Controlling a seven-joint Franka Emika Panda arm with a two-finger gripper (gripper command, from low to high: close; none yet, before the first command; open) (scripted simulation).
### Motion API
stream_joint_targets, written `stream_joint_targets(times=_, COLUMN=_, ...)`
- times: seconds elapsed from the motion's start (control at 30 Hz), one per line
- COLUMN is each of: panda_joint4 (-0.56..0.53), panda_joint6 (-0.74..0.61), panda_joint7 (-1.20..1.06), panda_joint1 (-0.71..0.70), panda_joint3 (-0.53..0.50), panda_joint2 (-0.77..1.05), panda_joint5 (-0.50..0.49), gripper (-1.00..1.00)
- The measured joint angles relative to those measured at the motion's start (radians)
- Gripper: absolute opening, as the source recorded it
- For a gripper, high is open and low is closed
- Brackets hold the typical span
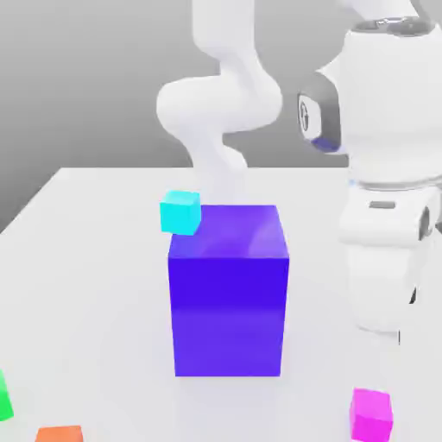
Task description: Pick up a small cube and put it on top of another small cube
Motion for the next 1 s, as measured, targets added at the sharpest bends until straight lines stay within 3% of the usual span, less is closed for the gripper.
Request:
stream_joint_targets(times=0.17, panda_joint4=-0.006, panda_joint6=0.074, panda_joint7=-0.066, panda_joint1=0.036, panda_joint3=0.005, panda_joint2=0.166, panda_joint5=-0.102, gripper=0.00)
stream_joint_targets(times=0.3, panda_joint4=0.020, panda_joint6=0.182, panda_joint7=-0.078, panda_joint1=0.036, panda_joint3=0.012, panda_joint2=0.312, panda_joint5=-0.107, gripper=0.00)
stream_joint_targets(times=0.33, panda_joint4=0.024, panda_joint6=0.197, panda_joint7=-0.079, panda_joint1=0.035, panda_joint3=0.013, panda_joint2=0.332, panda_joint5=-0.106, gripper=-1.00)
stream_joint_targets(times=0.53, panda_joint4=0.026, panda_joint6=0.203, panda_joint7=-0.079, panda_joint1=0.034, panda_joint3=0.014, panda_joint2=0.341, panda_joint5=-0.106, gripper=-1.00)
stream_joint_targets(times=0.7, panda_joint4=-0.004, panda_joint6=0.094, panda_joint7=-0.075, panda_joint1=0.042, panda_joint3=0.004, panda_joint2=0.201, panda_joint5=-0.114, gripper=-1.00)
stream_joint_targets(times=1.0, panda_joint4=0.035, panda_joint6=-0.007, panda_joint7=-0.235, panda_joint1=-0.220, panda_joint3=-0.148, panda_joint2=0.164, panda_joint5=-0.036, gripper=-1.00)
